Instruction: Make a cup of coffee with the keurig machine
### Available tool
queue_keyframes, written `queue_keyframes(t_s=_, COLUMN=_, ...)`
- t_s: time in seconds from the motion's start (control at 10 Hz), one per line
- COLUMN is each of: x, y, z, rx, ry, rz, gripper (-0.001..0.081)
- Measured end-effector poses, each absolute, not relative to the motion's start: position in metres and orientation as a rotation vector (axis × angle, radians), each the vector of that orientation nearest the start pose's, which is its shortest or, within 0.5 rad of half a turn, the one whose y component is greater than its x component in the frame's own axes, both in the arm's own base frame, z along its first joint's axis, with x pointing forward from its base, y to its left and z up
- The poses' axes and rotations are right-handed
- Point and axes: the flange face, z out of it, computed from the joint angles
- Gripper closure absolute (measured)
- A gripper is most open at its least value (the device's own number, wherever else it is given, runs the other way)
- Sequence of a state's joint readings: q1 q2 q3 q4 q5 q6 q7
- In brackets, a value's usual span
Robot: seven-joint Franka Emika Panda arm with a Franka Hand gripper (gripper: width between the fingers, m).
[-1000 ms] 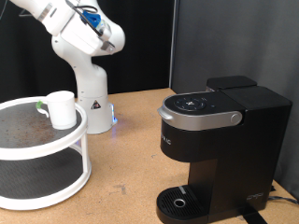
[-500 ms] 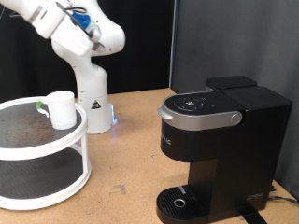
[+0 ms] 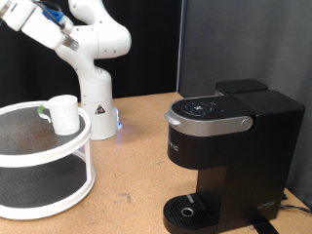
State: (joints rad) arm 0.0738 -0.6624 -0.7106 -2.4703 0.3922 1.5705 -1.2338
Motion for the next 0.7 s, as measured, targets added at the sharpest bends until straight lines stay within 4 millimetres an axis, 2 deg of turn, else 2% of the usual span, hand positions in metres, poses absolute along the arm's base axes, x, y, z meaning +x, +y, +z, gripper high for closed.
queue_keyframes(t_s=0.2, x=0.276, y=-0.202, z=0.475, rx=-2.107, ry=-0.805, rz=-0.453, gripper=0.0803)
queue_keyframes(t_s=0.3, x=0.276, y=-0.201, z=0.474, rx=-2.11, ry=-0.804, rz=-0.451, gripper=0.0803)
queue_keyframes(t_s=0.5, x=0.279, y=-0.21, z=0.464, rx=-2.204, ry=-0.736, rz=-0.528, gripper=0.0803)
queue_keyframes(t_s=0.7, x=0.267, y=-0.226, z=0.456, rx=-2.255, ry=-0.657, rz=-0.579, gripper=0.0803)
